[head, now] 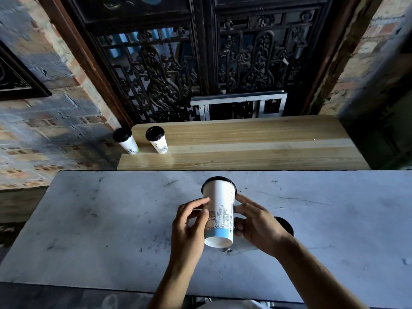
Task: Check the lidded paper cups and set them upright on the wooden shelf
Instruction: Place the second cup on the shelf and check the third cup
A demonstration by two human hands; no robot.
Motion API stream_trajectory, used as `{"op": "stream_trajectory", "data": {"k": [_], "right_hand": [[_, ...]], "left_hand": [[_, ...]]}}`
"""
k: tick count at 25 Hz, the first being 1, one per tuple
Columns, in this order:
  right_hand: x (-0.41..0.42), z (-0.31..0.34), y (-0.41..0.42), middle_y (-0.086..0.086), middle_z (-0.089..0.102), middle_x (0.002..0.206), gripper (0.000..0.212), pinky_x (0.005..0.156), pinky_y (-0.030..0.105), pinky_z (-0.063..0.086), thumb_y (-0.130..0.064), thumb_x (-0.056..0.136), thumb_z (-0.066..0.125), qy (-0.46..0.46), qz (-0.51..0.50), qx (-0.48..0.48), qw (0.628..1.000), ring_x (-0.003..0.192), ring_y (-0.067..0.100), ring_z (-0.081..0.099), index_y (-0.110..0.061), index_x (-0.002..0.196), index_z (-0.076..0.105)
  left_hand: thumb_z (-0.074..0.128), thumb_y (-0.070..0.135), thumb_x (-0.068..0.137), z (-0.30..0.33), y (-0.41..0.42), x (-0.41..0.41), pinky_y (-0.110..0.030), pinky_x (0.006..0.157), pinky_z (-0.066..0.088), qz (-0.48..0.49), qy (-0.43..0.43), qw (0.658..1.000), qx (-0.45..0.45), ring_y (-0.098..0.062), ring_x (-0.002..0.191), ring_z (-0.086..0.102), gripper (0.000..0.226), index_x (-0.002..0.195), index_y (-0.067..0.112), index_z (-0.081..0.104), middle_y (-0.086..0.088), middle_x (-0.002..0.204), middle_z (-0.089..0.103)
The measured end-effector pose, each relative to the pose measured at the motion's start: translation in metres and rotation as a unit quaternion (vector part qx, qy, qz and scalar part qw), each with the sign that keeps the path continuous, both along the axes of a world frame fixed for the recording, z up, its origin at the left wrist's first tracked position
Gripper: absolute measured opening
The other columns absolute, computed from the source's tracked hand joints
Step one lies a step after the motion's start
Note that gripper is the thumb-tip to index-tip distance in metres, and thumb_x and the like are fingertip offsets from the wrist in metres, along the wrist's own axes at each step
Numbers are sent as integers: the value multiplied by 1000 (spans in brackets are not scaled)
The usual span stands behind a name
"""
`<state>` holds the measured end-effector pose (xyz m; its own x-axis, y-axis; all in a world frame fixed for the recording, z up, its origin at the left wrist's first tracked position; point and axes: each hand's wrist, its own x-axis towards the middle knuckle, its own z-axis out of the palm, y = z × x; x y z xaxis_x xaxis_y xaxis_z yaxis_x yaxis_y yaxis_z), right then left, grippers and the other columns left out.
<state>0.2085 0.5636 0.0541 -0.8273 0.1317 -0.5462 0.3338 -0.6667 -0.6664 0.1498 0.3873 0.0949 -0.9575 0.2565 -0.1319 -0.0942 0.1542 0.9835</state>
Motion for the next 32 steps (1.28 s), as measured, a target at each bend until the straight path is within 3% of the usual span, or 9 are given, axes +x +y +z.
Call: {"op": "stream_trajectory", "data": {"k": [2, 6, 9, 13, 18, 23, 26, 29, 32], "right_hand": [[0, 0, 1, 20, 63, 116, 47, 66, 37, 43, -17, 90, 63, 12, 10, 1, 1000, 79, 31, 50, -24, 136, 65], [-1, -2, 1, 24, 66, 113, 42, 82, 45, 48, -10, 102, 46, 23, 10, -12, 1000, 100, 40, 54, -26, 138, 62], [-2, 0, 2, 21, 70, 99, 50, 75, 42, 48, 1, 101, 38, 25, 2, -9, 1000, 96, 39, 53, -24, 139, 59], [0, 1, 2, 23, 70, 102, 55, 74, 42, 47, 4, 99, 48, 32, 5, 4, 999, 97, 39, 51, -28, 144, 55], [4, 8, 2, 28, 64, 128, 54, 89, 49, 39, -24, 92, 68, 62, 39, -24, 997, 104, 38, 46, -38, 144, 58], [6, 20, -2, 10, 64, 102, 55, 60, 28, 45, -32, 93, 62, 110, 75, -36, 990, 73, 22, 39, -33, 147, 55], [6, 21, -1, 7, 67, 91, 58, 52, 28, 45, -26, 89, 64, 99, 63, -34, 992, 60, 18, 41, -32, 146, 55], [8, 20, -1, 9, 71, 91, 62, 50, 30, 46, -24, 88, 69, 76, 38, -24, 996, 54, 18, 47, -34, 147, 52], [7, 19, -2, 15, 72, 104, 61, 50, 30, 48, -26, 86, 73, 68, 33, -10, 997, 57, 21, 50, -31, 144, 54]], "left_hand": [[69, 8, 95, 1, 0, 0, -21, 80, 53, 3, -13, 1000, 0, -11, 102, 70, 32, 99, 38, 77, 4, 112, 75], [72, 14, 94, 3, -1, 2, -16, 72, 56, 6, -17, 1000, -8, -5, 92, 72, 13, 100, 25, 72, 15, 98, 77], [79, 29, 85, 4, -1, 4, -18, 73, 58, -11, -22, 1000, 4, -3, 91, 73, 22, 103, 22, 68, 14, 99, 78], [77, 18, 90, 3, -1, 5, -16, 71, 56, 1, -25, 1000, -2, 2, 83, 73, 14, 100, 19, 67, 17, 93, 78], [65, 5, 97, 0, -2, 1, -30, 76, 59, 6, -25, 1000, -10, -3, 82, 73, 11, 101, 14, 70, 10, 93, 79], [65, 15, 94, -2, -1, 3, -25, 71, 59, -3, -27, 1000, 4, -8, 84, 74, 12, 99, 23, 73, 10, 92, 80], [62, 1, 96, -2, -4, 3, -30, 80, 61, -8, 11, 1000, -14, -8, 88, 73, 33, 106, 30, 74, 6, 102, 77], [59, -13, 92, 8, -6, 4, -9, 73, 51, -22, 81, 995, -50, 2, 85, 68, 51, 109, 33, 77, -6, 104, 67], [58, -15, 90, 7, -6, 1, -8, 73, 50, -22, 82, 995, -49, 1, 86, 67, 56, 107, 35, 77, -8, 102, 67]]}}
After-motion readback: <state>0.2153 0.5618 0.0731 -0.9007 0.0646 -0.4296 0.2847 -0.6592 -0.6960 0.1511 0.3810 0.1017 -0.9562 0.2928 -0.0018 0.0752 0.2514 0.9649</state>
